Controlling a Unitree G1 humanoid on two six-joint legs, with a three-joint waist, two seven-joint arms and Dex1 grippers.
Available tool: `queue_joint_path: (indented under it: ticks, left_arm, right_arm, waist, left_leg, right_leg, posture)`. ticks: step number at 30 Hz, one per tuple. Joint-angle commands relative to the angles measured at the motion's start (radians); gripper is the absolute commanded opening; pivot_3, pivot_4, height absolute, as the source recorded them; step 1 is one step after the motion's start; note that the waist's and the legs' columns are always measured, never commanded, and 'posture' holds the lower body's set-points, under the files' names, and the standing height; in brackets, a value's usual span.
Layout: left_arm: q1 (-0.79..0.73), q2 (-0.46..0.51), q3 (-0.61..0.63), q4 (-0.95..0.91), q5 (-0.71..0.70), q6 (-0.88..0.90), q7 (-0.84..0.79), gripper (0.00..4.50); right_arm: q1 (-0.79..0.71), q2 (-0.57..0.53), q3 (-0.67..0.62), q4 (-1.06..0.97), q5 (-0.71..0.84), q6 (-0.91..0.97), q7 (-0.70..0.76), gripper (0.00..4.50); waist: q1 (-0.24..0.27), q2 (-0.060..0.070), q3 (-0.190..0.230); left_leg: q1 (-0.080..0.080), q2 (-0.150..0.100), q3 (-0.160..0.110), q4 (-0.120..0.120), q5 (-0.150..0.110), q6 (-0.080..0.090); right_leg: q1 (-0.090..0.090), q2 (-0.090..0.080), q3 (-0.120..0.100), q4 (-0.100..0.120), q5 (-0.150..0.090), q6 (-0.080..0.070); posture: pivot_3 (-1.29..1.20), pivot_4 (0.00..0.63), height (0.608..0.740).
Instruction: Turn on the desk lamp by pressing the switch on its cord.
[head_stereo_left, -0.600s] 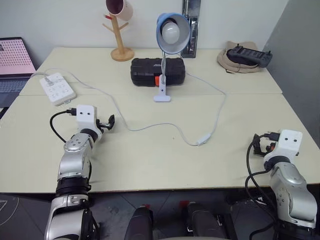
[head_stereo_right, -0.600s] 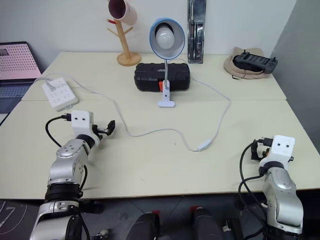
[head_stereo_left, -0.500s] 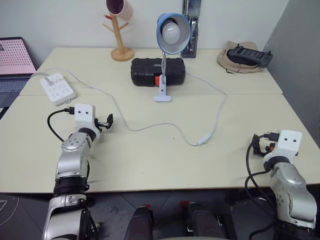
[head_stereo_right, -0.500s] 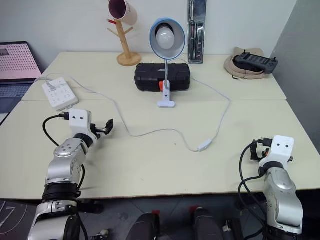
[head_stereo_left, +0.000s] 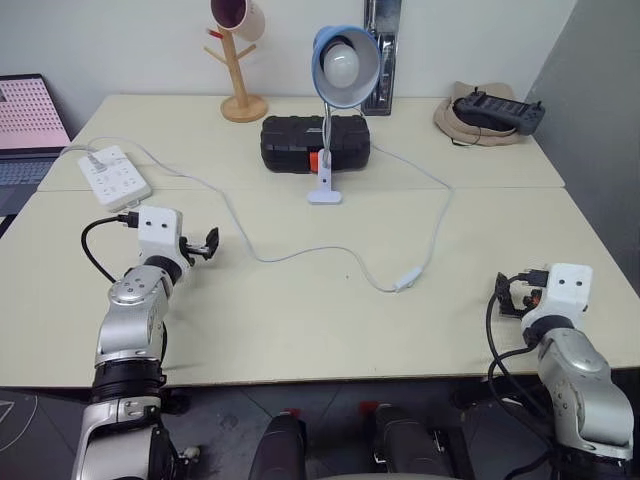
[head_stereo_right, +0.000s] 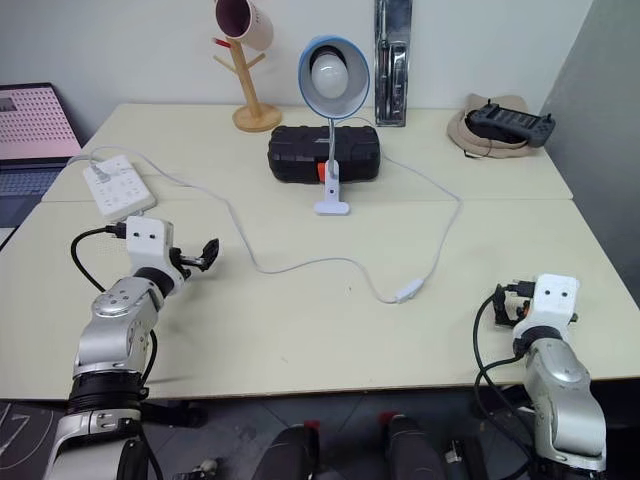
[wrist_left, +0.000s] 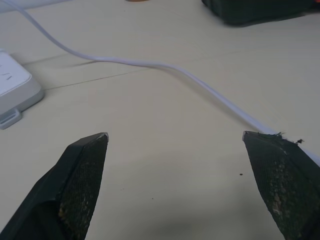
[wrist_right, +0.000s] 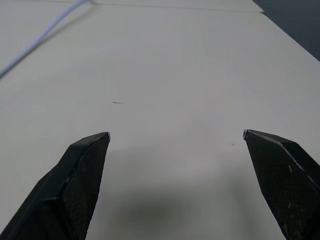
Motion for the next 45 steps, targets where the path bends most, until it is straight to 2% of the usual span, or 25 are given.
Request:
queue_joint_path:
  ticks: [1,5,7,10,15,20,27,36,39,41,43,44,45]
  left_arm:
    - [0.015,0.062,-0.062,-0.148,-0.05,0.03,-0.18,4.48]
    - [0.05,0.139,-0.147,-0.294,-0.132,0.072,-0.426,4.48]
    - [0.054,0.169,-0.18,-0.345,-0.166,0.092,-0.514,4.48]
    - [0.058,0.219,-0.225,-0.421,-0.221,0.131,-0.643,4.48]
    - [0.08,0.287,-0.259,-0.529,-0.292,0.17,-0.791,4.48]
    - [0.112,0.298,-0.263,-0.579,-0.314,0.177,-0.818,4.48]
    - [0.068,0.263,-0.266,-0.534,-0.293,0.175,-0.775,4.48]
    - [0.076,0.26,-0.267,-0.545,-0.297,0.189,-0.763,4.48]
    - [0.098,0.256,-0.266,-0.576,-0.307,0.206,-0.749,4.5]
    - [0.113,0.262,-0.266,-0.589,-0.311,0.205,-0.75,4.5]
    - [0.121,0.266,-0.264,-0.594,-0.313,0.205,-0.753,4.5]
    - [0.12,0.266,-0.264,-0.593,-0.313,0.205,-0.753,4.5]
    - [0.119,0.265,-0.263,-0.592,-0.313,0.205,-0.753,4.5]
  right_arm:
    - [-0.062,-0.208,0.059,-0.025,0.066,0.002,0.285,4.5]
    - [-0.186,-0.447,0.166,0.09,0.121,-0.068,0.651,4.5]
    - [-0.253,-0.513,0.225,0.169,0.117,-0.139,0.791,4.5]
    - [-0.388,-0.541,0.337,0.327,0.068,-0.271,0.958,4.5]
    - [-0.591,-0.486,0.493,0.582,-0.023,-0.485,1.148,4.5]
    - [-0.721,-0.429,0.598,0.863,-0.158,-0.76,1.221,4.5]
    - [-0.894,-0.34,0.65,1.185,-0.252,-1.03,1.269,4.5]
    - [-0.998,-0.274,0.658,1.367,-0.289,-1.196,1.343,4.5]
    - [-1.019,-0.254,0.661,1.415,-0.304,-1.226,1.366,4.02]
    - [-1.026,-0.249,0.658,1.433,-0.311,-1.242,1.371,3.43]
    - [-1.028,-0.241,0.651,1.436,-0.307,-1.25,1.373,3.04]
    - [-1.028,-0.237,0.648,1.436,-0.305,-1.25,1.373,2.64]
    - [-1.027,-0.234,0.646,1.435,-0.303,-1.249,1.373,2.5]
  waist:
    - [0.0,0.0,0.0]
    - [-0.005,0.0,0.001]
    - [-0.004,0.0,0.001]
    - [-0.007,0.0,0.001]
    - [-0.012,0.001,0.003]
    - [-0.012,0.001,0.004]
    - [-0.014,0.001,0.004]
    - [-0.019,0.002,0.005]
    - [-0.02,0.002,0.005]
    - [-0.02,0.002,0.005]
    - [-0.02,0.002,0.005]
    - [-0.02,0.002,0.005]
    - [-0.02,0.002,0.005]
  left_leg:
    - [0.0,0.0,0.0,0.0,0.0,0.0]
    - [0.001,0.0,0.001,0.001,0.0,0.0]
    - [0.001,0.0,0.0,0.0,0.0,0.0]
    - [0.001,0.001,0.0,-0.001,0.0,0.0]
    - [0.0,0.001,0.001,-0.002,0.0,0.0]
    - [0.0,0.001,0.0,-0.003,0.0,0.0]
    - [0.001,0.001,0.0,-0.002,0.0,0.0]
    - [0.001,0.001,0.0,-0.001,0.0,0.0]
    - [0.001,0.001,-0.001,-0.001,0.0,0.0]
    - [0.001,0.001,-0.001,-0.001,0.0,0.0]
    - [0.002,0.001,-0.001,-0.001,0.0,0.0]
    - [0.002,0.001,-0.001,0.0,0.0,0.0]
    - [0.002,0.001,-0.001,0.0,0.0,0.0]
  right_leg:
    - [0.0,0.0,0.0,0.0,0.0,0.0]
    - [0.0,0.0,0.001,-0.001,-0.001,-0.001]
    - [0.001,0.0,0.0,-0.001,-0.003,-0.006]
    - [0.0,0.0,-0.001,-0.002,-0.003,-0.005]
    - [0.0,0.0,-0.001,-0.003,-0.002,-0.003]
    - [-0.001,0.0,-0.001,-0.003,-0.001,-0.002]
    - [0.0,0.0,-0.001,-0.002,-0.001,-0.002]
    - [0.0,0.0,-0.001,0.001,-0.001,-0.003]
    - [0.0,0.0,-0.001,0.001,-0.001,-0.003]
    - [0.0,0.0,-0.001,0.001,-0.001,-0.003]
    - [0.0,0.0,-0.001,0.002,-0.001,-0.003]
    - [0.0,0.0,-0.001,0.003,-0.001,-0.003]
    - [0.0,0.0,-0.001,0.003,-0.001,-0.003]
  posture:
    - [0.0,0.15,0.74]
    - [0.0,0.15,0.74]
    - [0.0,0.15,0.74]
    - [0.0,0.15,0.74]
    - [0.0,0.15,0.74]
    - [0.0,0.15,0.74]
    - [0.0,0.15,0.74]
    - [0.0,0.15,0.74]
    - [0.0,0.15,0.74]
    - [0.0,0.15,0.74]
    - [0.0,0.15,0.74]
    - [0.0,0.15,0.74]
    - [0.0,0.15,0.74]
